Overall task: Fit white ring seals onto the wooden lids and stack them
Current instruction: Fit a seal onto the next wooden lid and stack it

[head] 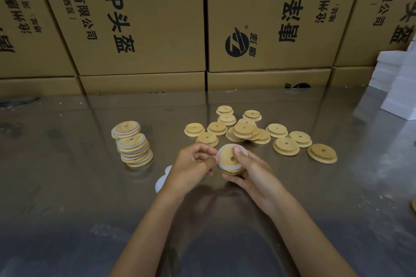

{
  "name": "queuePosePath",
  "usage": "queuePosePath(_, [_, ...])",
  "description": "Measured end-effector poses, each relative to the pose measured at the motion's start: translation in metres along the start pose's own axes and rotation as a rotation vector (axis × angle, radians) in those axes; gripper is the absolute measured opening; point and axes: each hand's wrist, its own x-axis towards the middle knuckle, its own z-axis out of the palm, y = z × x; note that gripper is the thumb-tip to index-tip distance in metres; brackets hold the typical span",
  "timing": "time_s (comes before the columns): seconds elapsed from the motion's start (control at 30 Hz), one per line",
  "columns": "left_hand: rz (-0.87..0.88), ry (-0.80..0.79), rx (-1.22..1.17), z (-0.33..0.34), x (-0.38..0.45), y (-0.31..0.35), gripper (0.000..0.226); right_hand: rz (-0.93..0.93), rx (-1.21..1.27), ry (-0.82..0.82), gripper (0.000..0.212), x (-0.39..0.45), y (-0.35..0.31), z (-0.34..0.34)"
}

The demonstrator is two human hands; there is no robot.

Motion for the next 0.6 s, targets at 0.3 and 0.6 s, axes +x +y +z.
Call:
queuePosePath(0.3, [-0.067, 0.089, -0.052, 0.0073, 0.0001, -0.0064, 0.007, -0.078, 0.008, -0.044, 0.028, -0.0002, 0.0002, 0.0000])
queuePosePath(0.6, [-0.061, 0.153, -0.166, 0.0057, -0.0007, -0.0011, 0.005, -0.093, -0.151, -0.083, 0.020, -0.0010, 0.0024, 0.0039])
